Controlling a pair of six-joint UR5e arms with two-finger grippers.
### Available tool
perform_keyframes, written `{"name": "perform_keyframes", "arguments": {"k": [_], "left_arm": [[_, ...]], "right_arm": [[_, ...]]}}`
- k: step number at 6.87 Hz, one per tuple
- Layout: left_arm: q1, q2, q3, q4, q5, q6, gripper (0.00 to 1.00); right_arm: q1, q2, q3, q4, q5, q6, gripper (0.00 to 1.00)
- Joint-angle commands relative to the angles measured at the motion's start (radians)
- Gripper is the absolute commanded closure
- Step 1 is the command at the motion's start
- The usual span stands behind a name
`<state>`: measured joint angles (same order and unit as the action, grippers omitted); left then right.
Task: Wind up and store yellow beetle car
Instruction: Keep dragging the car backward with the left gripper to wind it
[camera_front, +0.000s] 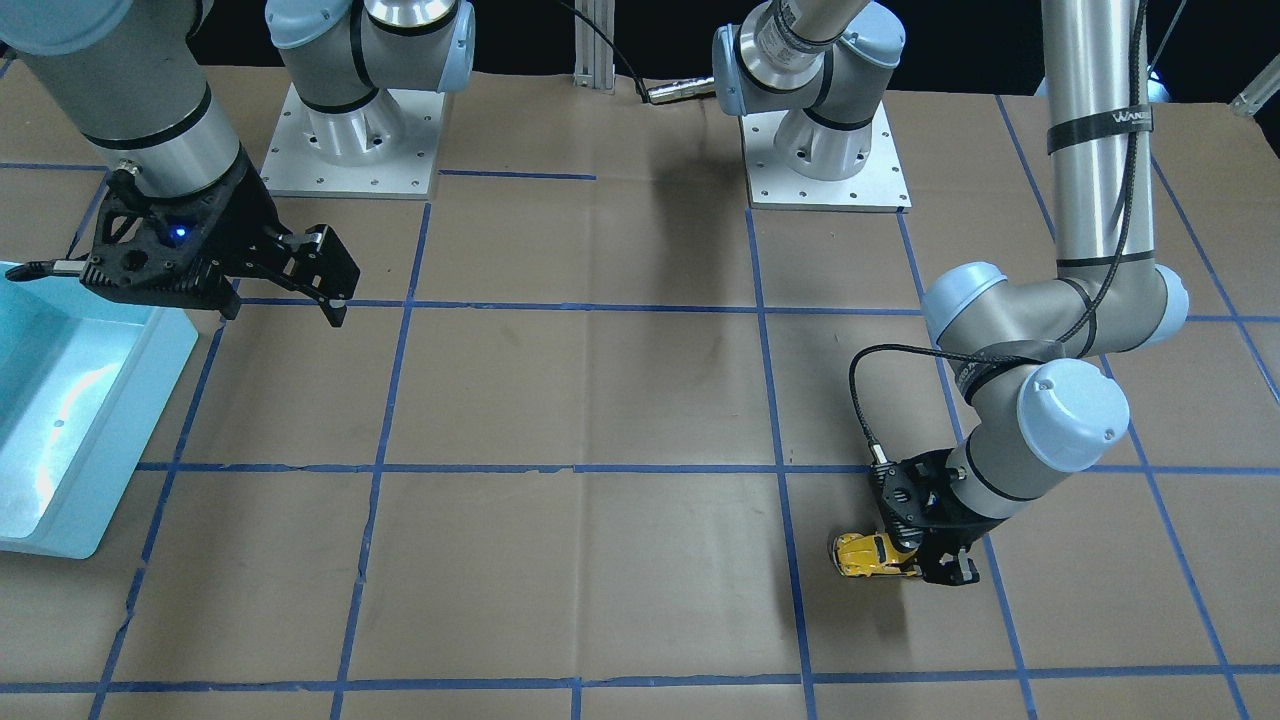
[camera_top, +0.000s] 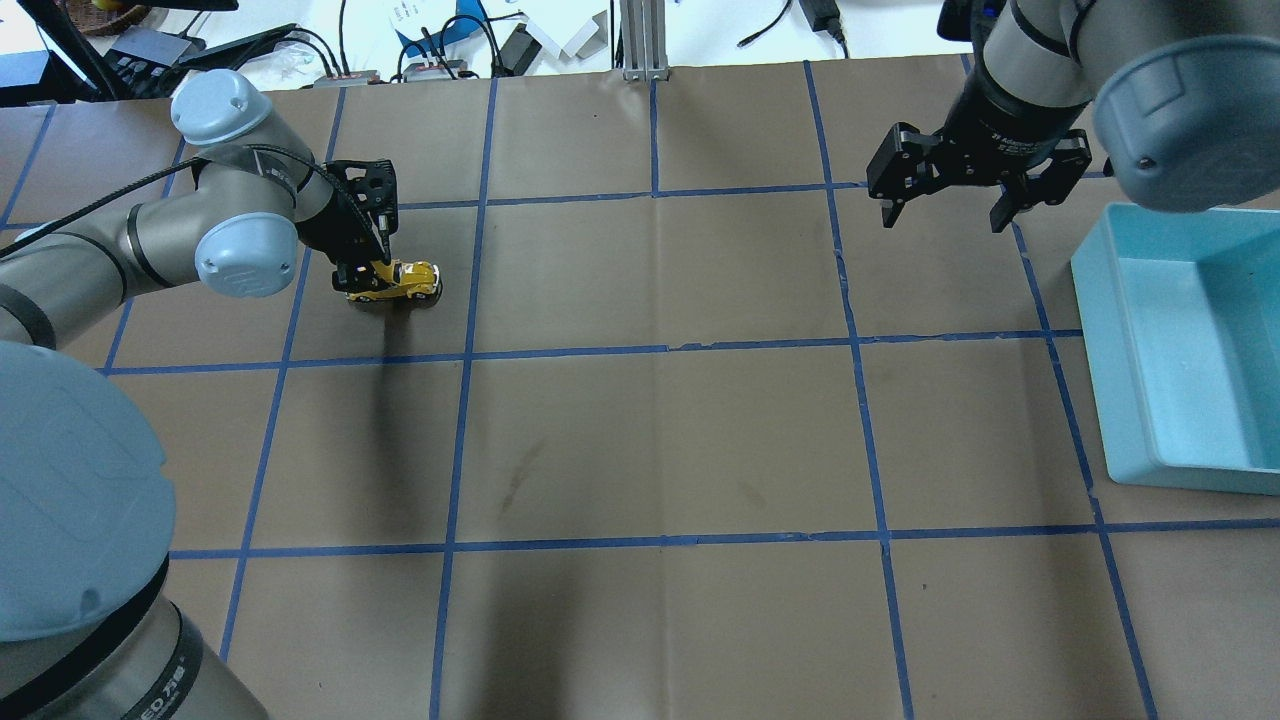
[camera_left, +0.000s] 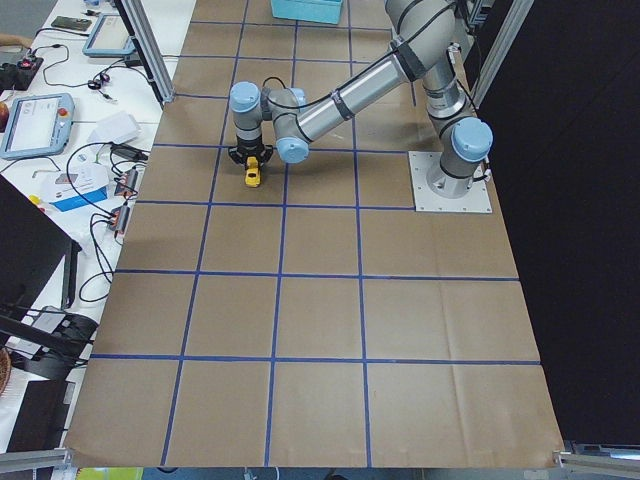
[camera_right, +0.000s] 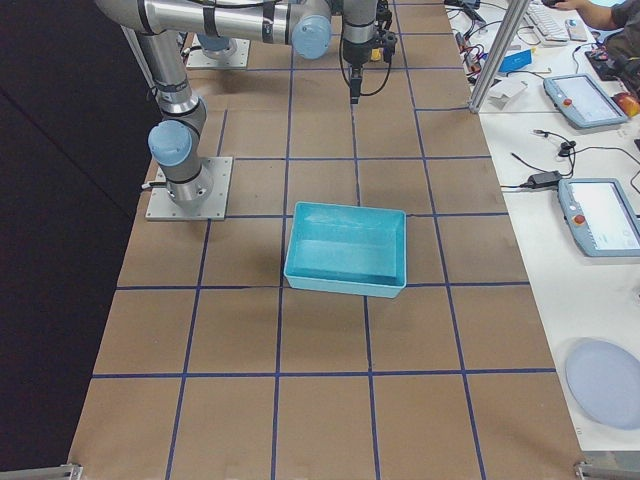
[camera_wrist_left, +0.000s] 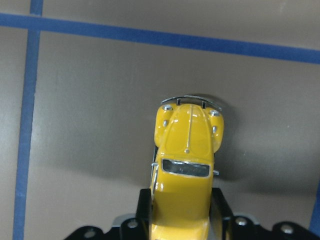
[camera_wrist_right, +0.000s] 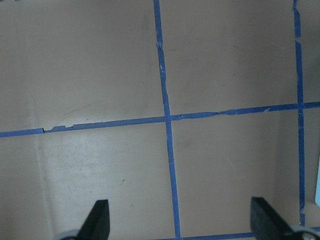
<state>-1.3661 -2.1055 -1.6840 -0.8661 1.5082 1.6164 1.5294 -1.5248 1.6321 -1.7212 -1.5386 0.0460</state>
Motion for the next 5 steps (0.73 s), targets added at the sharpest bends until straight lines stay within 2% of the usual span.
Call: {"name": "perform_keyframes", "arguments": {"k": [1,5], "left_arm": [[0.004,-0.001,0.000,0.001,0.003,0.009,1.00],[0.035,-0.001,0.000,-0.007,0.004,0.045,1.00]], "right_arm": [[0.000,0.000,0.000,-0.001,0.000,0.000,0.00],[0.000,0.000,0.000,0.000,0.000,0.000,0.00]]}}
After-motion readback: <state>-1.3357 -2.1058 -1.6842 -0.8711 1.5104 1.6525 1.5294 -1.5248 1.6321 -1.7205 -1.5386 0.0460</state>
